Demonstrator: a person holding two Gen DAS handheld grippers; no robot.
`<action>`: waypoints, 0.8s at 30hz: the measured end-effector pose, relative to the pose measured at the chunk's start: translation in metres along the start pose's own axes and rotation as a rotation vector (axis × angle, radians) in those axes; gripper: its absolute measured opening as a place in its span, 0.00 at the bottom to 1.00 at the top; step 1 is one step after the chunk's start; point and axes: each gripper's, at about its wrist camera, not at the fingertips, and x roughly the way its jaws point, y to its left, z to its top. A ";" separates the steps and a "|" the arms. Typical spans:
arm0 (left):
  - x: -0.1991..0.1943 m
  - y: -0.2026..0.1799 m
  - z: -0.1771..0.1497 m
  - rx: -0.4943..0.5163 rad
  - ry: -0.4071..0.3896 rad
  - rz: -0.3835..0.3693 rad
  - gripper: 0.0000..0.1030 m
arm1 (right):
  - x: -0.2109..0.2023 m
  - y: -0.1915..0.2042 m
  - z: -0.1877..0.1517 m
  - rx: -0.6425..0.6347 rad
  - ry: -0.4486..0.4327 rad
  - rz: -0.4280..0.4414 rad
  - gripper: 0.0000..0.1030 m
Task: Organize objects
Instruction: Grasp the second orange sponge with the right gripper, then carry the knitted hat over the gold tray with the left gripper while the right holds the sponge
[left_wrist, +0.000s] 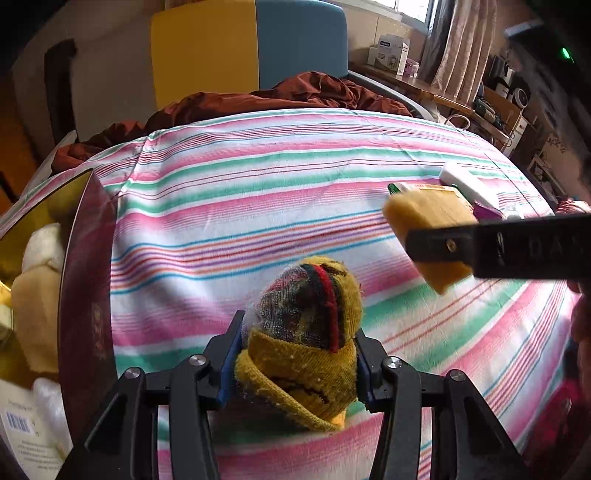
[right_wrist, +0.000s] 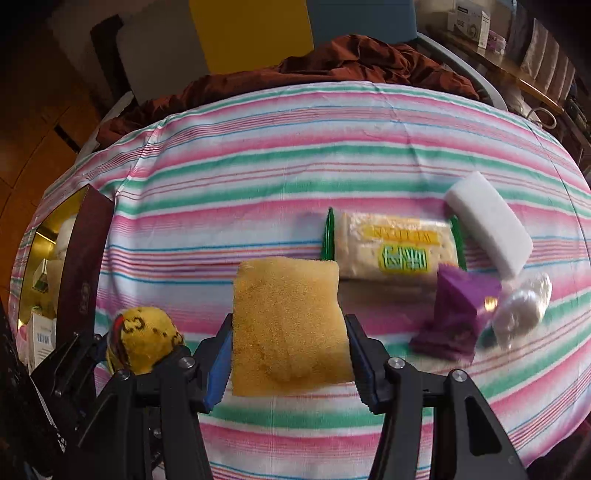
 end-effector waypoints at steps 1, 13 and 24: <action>-0.001 0.000 -0.002 0.002 -0.003 0.001 0.49 | 0.001 -0.001 -0.007 0.008 0.004 -0.004 0.55; -0.024 0.003 -0.034 0.025 -0.045 -0.002 0.48 | 0.015 0.013 -0.023 -0.063 -0.002 -0.106 0.55; -0.054 0.002 -0.042 0.028 -0.084 -0.018 0.47 | 0.021 0.022 -0.023 -0.093 -0.011 -0.143 0.55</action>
